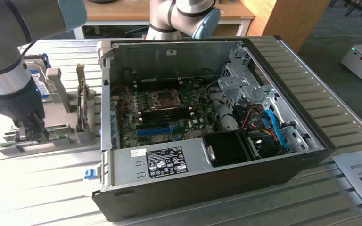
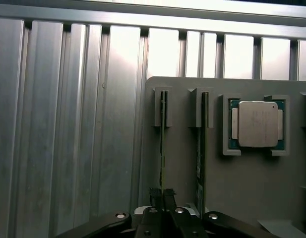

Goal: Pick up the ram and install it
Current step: 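Pick up the ram and move it above insertion slot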

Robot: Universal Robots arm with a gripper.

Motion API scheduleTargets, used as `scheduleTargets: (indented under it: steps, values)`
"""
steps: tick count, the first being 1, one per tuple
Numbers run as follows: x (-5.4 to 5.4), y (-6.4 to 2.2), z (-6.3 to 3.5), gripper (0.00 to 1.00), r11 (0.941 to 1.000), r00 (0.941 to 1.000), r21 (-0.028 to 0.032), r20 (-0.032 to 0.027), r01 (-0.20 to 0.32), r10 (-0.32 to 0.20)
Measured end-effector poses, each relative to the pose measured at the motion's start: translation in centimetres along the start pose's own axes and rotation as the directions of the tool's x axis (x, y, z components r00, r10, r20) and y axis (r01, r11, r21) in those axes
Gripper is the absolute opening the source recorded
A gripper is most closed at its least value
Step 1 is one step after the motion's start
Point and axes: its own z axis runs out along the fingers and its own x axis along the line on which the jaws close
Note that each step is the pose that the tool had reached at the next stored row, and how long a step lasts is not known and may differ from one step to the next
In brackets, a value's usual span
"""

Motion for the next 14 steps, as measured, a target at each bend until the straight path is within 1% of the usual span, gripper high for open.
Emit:
scheduleTargets:
  steps: [14]
  values:
    - [0.0, 0.06, -1.58, 0.12, 1.0000, 1.0000, 0.0000, 0.0000, 0.000, 0.000]
